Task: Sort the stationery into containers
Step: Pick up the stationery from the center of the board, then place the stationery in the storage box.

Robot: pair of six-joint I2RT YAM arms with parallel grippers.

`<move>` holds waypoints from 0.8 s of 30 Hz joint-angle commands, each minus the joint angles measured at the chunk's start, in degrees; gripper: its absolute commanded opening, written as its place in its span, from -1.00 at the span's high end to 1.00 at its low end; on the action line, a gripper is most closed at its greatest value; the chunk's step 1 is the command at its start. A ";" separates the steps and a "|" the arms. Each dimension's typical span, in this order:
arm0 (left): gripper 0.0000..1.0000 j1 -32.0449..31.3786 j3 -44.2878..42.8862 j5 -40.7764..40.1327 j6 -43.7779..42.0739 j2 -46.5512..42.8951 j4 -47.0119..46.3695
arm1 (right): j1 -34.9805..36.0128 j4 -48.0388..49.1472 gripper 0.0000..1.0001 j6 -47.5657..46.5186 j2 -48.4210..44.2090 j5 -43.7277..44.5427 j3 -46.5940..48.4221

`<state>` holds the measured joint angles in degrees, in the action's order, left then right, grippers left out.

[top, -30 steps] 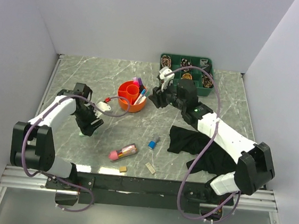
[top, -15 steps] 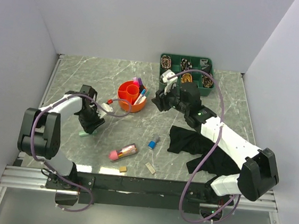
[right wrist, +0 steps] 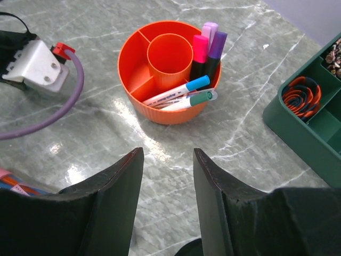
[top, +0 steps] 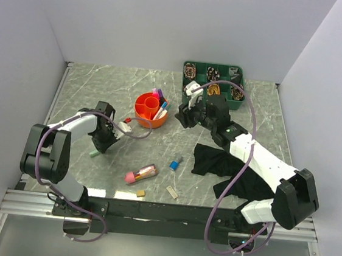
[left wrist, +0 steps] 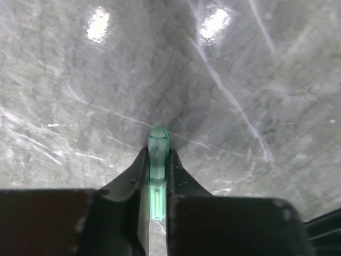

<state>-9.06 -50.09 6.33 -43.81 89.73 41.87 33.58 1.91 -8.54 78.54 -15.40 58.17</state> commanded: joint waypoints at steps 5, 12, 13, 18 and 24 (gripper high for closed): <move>0.99 0.18 -22.09 13.87 0.74 -4.39 12.79 | -1.76 -3.40 0.02 -3.33 1.08 3.70 8.35; 0.99 1.85 -29.48 35.49 15.64 -5.44 -10.08 | -3.70 -3.76 0.15 -2.63 2.31 7.39 10.12; 0.99 1.68 -26.24 38.64 18.73 -7.53 -18.23 | -3.87 -3.76 0.15 -2.80 2.49 7.49 10.38; 0.99 1.50 -11.45 40.61 40.86 -6.60 -58.36 | -4.14 -3.93 0.15 -2.89 3.63 9.07 11.09; 0.99 2.03 -6.95 37.09 52.94 -1.41 -75.78 | -4.49 -3.85 0.15 -3.42 3.37 10.21 10.12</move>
<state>-7.38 -58.17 42.59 -3.55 87.07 -12.84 29.65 -2.79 -11.07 82.37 -6.90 66.52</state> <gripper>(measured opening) 0.088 0.428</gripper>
